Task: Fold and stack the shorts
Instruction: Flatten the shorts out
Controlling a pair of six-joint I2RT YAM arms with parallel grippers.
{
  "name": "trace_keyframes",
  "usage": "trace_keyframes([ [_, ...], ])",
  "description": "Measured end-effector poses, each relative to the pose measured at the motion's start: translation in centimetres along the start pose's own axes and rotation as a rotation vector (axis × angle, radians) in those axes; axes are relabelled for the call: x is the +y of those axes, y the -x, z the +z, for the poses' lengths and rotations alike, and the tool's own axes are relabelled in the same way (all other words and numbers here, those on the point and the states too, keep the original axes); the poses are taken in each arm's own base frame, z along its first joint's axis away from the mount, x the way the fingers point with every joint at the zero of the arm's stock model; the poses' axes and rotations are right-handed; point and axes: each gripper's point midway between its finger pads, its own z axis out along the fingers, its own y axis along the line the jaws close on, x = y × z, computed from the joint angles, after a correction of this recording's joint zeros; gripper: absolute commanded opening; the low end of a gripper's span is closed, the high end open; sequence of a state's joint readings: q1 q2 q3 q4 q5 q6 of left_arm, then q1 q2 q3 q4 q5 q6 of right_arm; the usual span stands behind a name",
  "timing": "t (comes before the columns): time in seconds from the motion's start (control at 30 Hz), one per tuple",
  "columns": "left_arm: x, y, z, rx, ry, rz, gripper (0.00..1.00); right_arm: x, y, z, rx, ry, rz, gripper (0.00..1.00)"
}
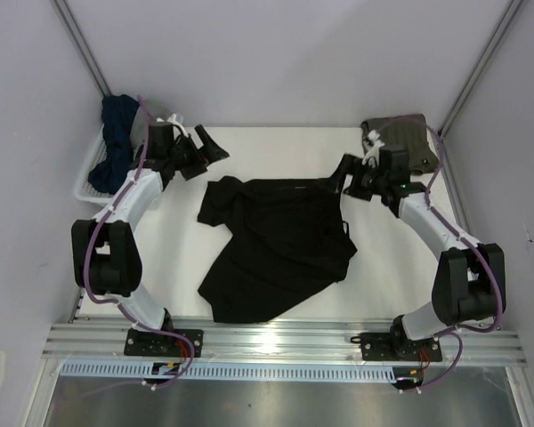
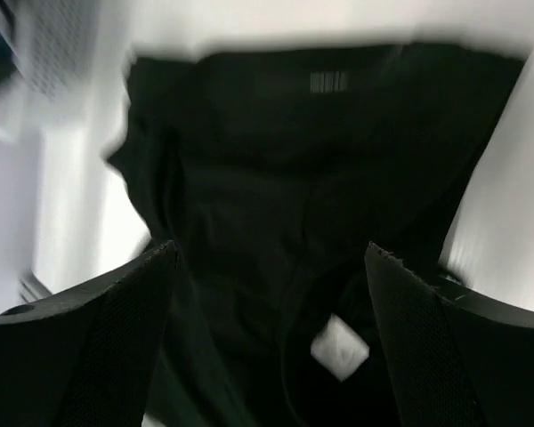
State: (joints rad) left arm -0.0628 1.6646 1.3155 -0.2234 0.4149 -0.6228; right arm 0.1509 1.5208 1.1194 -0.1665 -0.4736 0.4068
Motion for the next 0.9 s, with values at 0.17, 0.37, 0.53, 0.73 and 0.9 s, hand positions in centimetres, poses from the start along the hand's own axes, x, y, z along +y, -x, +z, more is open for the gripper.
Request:
trace_keyframes([
  [0.17, 2.5, -4.5, 0.0, 0.112, 0.135, 0.002, 0.99, 0.2, -11.1, -0.6, 0.248, -0.06, -0.056, 0.86],
  [0.37, 2.7, -8.7, -2.6, 0.191, 0.218, 0.032, 0.99, 0.4, -16.4, -3.9, 0.355, -0.141, -0.114, 0.76],
  [0.53, 0.9, -9.4, -6.2, 0.152, 0.192, 0.069, 0.99, 1.2, -17.3, -6.2, 0.334, -0.181, -0.162, 0.49],
  [0.73, 0.8, -10.5, -9.7, 0.113, 0.178, 0.098, 0.99, 0.1, -18.5, -6.2, 0.375, -0.254, -0.165, 0.67],
  [0.9, 1.7, -12.0, -11.0, 0.123, 0.191, 0.105, 0.99, -1.7, -19.6, -5.4, 0.423, -0.322, -0.161, 0.64],
])
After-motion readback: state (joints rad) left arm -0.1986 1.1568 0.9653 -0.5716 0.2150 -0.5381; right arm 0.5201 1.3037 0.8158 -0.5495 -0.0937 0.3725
